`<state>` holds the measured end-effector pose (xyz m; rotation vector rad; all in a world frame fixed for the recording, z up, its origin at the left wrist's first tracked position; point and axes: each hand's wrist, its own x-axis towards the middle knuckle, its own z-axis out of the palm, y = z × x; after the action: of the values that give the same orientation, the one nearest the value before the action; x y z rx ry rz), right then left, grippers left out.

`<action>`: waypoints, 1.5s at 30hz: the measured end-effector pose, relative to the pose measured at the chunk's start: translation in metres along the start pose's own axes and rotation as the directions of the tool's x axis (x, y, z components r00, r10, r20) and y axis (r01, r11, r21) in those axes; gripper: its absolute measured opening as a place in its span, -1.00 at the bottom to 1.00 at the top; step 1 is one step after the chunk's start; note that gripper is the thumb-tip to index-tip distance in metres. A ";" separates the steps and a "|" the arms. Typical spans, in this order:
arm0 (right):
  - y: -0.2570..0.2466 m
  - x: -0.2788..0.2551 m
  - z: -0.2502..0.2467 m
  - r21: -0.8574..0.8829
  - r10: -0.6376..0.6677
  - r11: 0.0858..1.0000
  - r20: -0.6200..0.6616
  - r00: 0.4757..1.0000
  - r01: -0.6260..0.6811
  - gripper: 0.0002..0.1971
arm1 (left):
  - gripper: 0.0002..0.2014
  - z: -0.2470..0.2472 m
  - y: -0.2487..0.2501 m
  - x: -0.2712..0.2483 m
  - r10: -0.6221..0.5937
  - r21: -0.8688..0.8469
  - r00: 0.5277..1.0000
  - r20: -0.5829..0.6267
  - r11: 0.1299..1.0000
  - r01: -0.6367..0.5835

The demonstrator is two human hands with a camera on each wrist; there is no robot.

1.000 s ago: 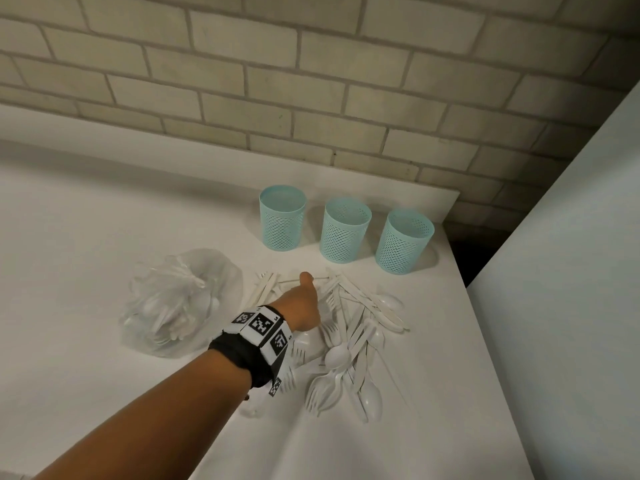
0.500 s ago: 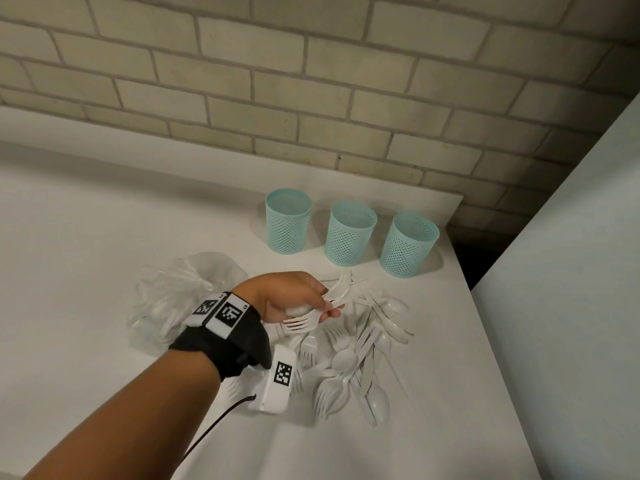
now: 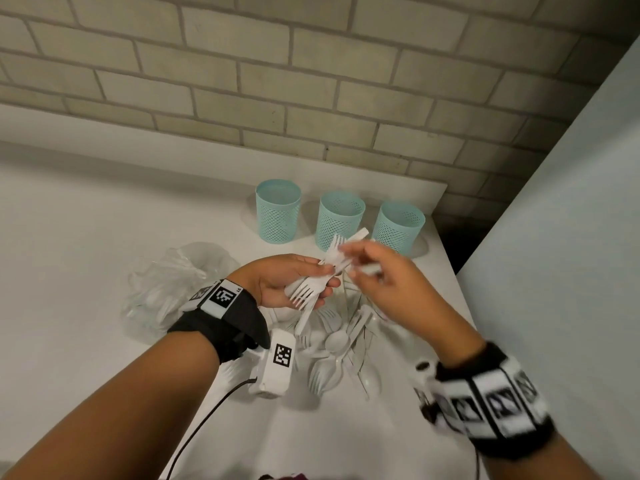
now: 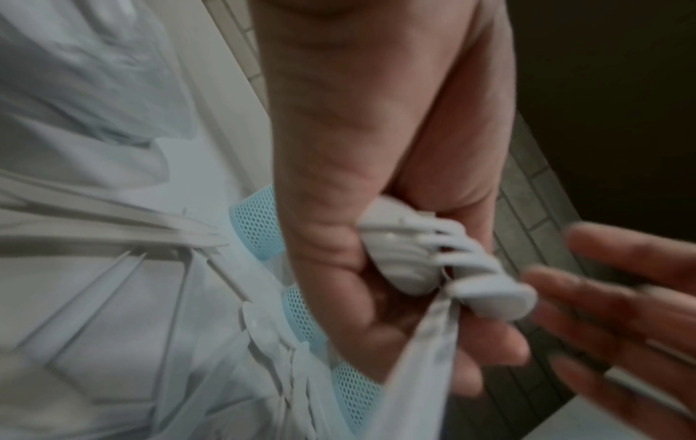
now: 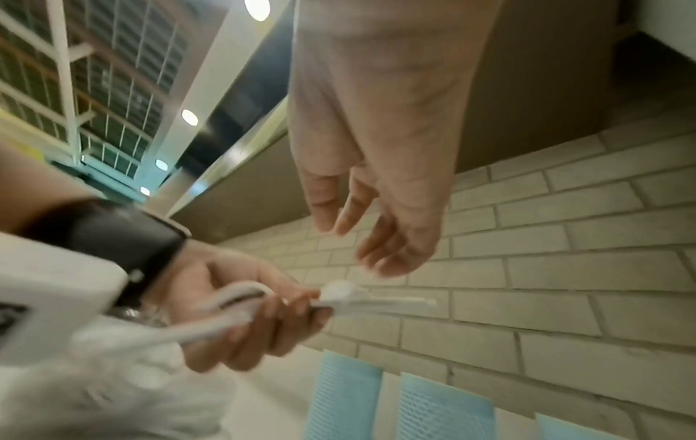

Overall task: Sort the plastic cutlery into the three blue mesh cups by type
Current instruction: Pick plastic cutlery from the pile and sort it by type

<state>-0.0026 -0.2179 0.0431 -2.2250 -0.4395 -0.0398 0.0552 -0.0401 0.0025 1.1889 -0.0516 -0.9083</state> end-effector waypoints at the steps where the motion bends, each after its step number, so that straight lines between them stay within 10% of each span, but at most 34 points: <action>1: 0.001 0.011 0.004 -0.089 -0.029 0.996 -0.075 0.997 0.022 -0.66 | -0.86 0.000 0.001 0.000 0.002 0.008 1.000 -0.003 1.000 -0.002; 9: 0.016 0.059 0.029 -0.535 0.088 0.820 -0.239 0.967 -0.206 -0.47 | -0.89 -0.004 -0.002 0.005 0.089 0.054 0.970 -0.226 0.995 -0.079; 21: 0.020 0.084 0.055 0.068 0.388 0.922 -0.151 0.909 -0.382 -0.60 | -0.82 0.001 -0.006 0.021 0.179 0.168 0.862 -0.474 0.979 -0.111; 25: 0.027 0.085 0.050 0.225 0.446 0.890 -0.242 0.862 -0.397 -0.94 | -0.97 0.000 -0.006 0.021 0.199 0.121 0.877 -0.438 0.979 -0.162; 34: 0.046 0.090 0.034 0.633 0.634 0.698 -0.332 0.698 -0.333 -0.84 | -0.91 -0.006 -0.011 0.016 0.153 0.073 0.929 -0.336 0.988 -0.136; 40: 0.043 0.094 0.005 0.908 0.758 0.418 -0.366 0.541 0.028 -0.78 | -0.81 -0.014 -0.010 0.009 0.066 -0.054 0.959 -0.274 0.995 -0.084; 43: 0.043 0.091 0.002 0.922 0.757 0.388 -0.328 0.566 0.016 -0.81 | -0.77 -0.015 -0.009 0.007 0.038 -0.087 0.968 -0.249 0.994 -0.062; 45: 0.042 0.088 0.006 0.851 0.720 0.481 -0.246 0.649 -0.211 -0.75 | -0.73 -0.013 -0.008 0.006 0.028 -0.084 0.973 -0.231 0.995 -0.048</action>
<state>0.0933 -0.2118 0.0233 -1.2670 0.5144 -0.1879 0.0608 -0.0342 -0.0123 1.1986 0.1510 -0.7274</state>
